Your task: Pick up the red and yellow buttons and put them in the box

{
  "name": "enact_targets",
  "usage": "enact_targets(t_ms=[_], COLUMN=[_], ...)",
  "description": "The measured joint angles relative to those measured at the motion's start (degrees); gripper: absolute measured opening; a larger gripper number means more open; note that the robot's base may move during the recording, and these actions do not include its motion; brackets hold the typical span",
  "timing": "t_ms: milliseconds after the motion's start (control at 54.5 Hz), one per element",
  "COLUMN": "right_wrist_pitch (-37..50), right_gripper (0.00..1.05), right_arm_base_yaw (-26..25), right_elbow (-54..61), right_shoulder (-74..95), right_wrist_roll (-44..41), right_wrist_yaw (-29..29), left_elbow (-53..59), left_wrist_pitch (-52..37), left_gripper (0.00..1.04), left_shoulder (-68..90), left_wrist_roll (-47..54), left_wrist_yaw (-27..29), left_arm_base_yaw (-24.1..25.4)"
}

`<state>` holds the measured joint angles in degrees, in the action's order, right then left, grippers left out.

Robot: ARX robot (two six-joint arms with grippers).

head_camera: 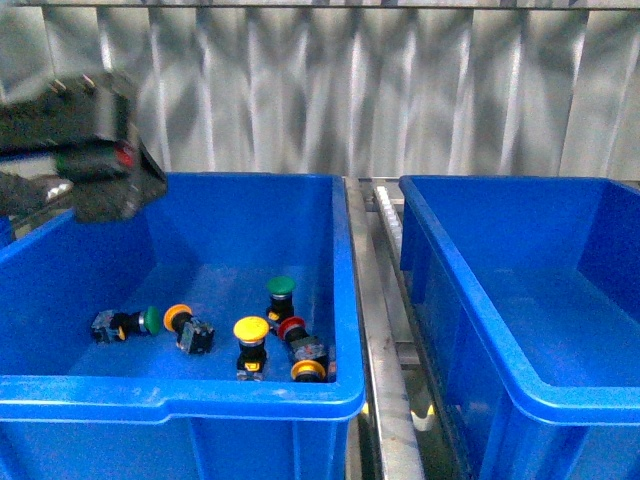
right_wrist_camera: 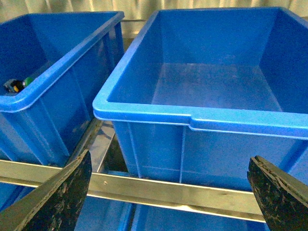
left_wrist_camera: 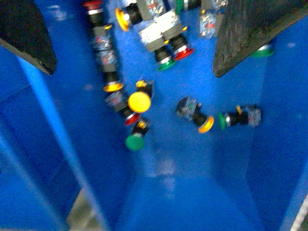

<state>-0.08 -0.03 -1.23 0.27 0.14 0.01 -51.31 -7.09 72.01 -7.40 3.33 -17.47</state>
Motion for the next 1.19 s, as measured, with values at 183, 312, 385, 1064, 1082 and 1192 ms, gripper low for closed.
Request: enact_targets(t_ms=[183,312,385,1064,1082,1192], right_wrist_pitch=[0.00,0.00,0.00,0.00,0.00,0.00], right_gripper=[0.98,0.98,0.98,0.98,0.98,0.98], right_arm_base_yaw=[0.00,0.00,0.00,0.00,0.02,0.00], right_elbow=[0.00,0.00,0.00,0.00,0.00,0.00], right_shoulder=[-0.02,-0.02,-0.02,-0.02,-0.02,-0.02], right_wrist_roll=[0.00,0.02,0.00,0.00,0.00,0.00], right_wrist_yaw=[0.00,0.00,0.00,0.00,0.00,0.02], left_elbow=[-12.90,-20.00,-23.06,-41.11,-41.57,-43.63], left_wrist_pitch=[7.82,10.45,13.09,21.35,21.57,22.82], left_gripper=[0.97,0.97,0.97,0.97,0.97,0.97], left_shoulder=[13.20,20.94,24.59,45.42,45.77,47.50], left_wrist_roll=[-2.01,-3.54,-5.33,-8.44,-8.59,-9.68], left_wrist_yaw=[4.72,7.93,9.90,15.80,15.76,15.52], left_arm_base_yaw=[-2.86,-4.59,-5.07,-6.56,-6.56,-6.54])
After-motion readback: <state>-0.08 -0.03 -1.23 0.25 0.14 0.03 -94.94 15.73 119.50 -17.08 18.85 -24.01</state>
